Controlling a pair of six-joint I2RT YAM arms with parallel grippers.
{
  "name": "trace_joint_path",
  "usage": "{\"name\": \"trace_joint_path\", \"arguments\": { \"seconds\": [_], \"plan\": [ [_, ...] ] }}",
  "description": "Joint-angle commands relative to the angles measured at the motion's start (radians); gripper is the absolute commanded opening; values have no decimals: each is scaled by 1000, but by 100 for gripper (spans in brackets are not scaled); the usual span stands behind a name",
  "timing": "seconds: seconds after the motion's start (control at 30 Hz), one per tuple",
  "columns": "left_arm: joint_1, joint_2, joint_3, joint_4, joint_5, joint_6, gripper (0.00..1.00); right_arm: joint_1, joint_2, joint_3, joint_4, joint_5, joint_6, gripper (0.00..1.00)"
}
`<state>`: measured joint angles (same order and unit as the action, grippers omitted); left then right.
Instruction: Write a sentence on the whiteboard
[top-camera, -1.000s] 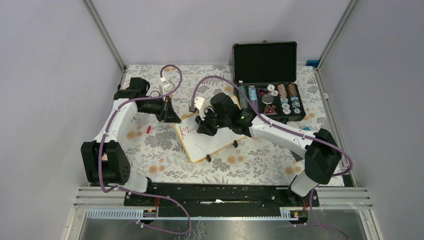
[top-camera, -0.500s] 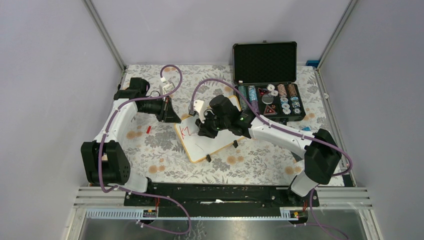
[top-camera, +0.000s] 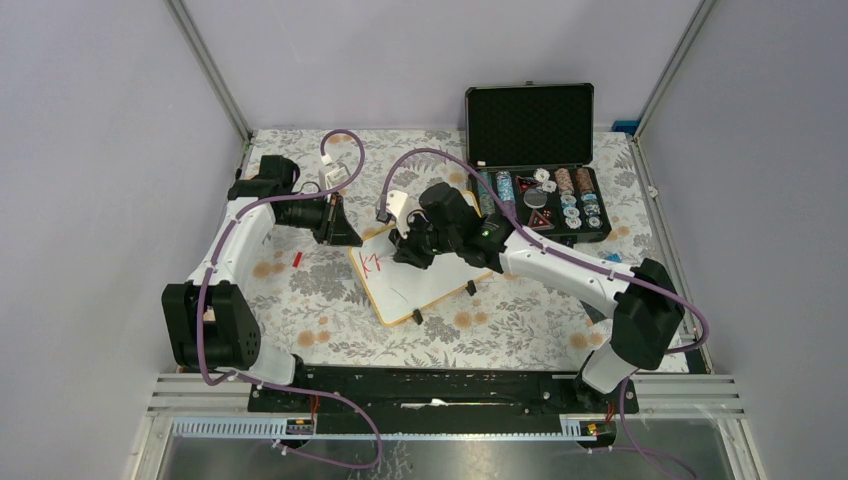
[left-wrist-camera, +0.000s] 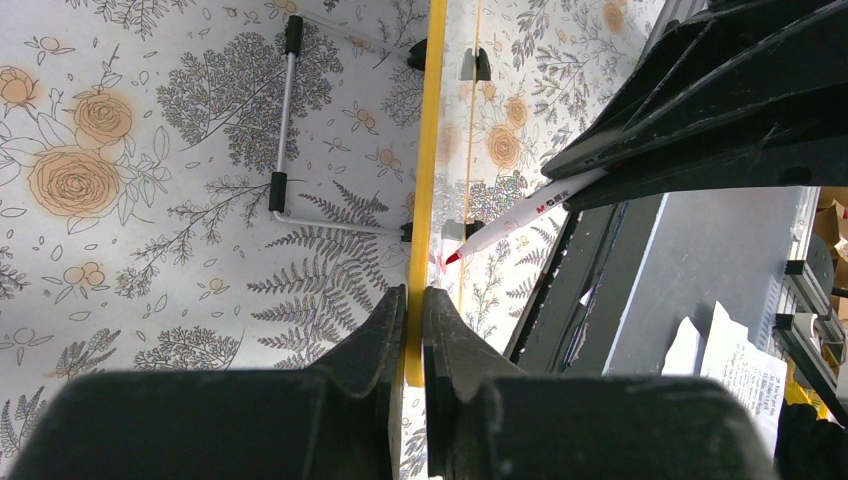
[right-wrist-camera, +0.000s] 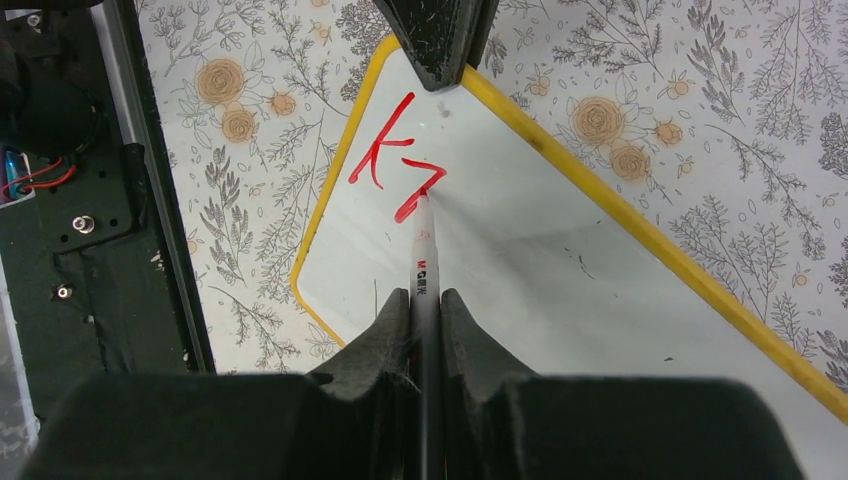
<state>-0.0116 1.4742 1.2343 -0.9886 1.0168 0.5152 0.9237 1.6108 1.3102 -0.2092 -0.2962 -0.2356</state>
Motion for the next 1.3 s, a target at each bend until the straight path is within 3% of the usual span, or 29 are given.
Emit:
{"name": "trace_joint_path", "arguments": {
  "seconds": [0.0,0.77,1.27],
  "plan": [
    [-14,-20,-19,-10,13,14,0,3,-34,63,9,11,1,0],
    [-16,-20,-23,-8,8,21,0,3,48,107,19,22,-5,0],
    [-16,-15,-21,-9,10,19,0,-19,-48,87,-20,-37,22,0]
  ]
}}
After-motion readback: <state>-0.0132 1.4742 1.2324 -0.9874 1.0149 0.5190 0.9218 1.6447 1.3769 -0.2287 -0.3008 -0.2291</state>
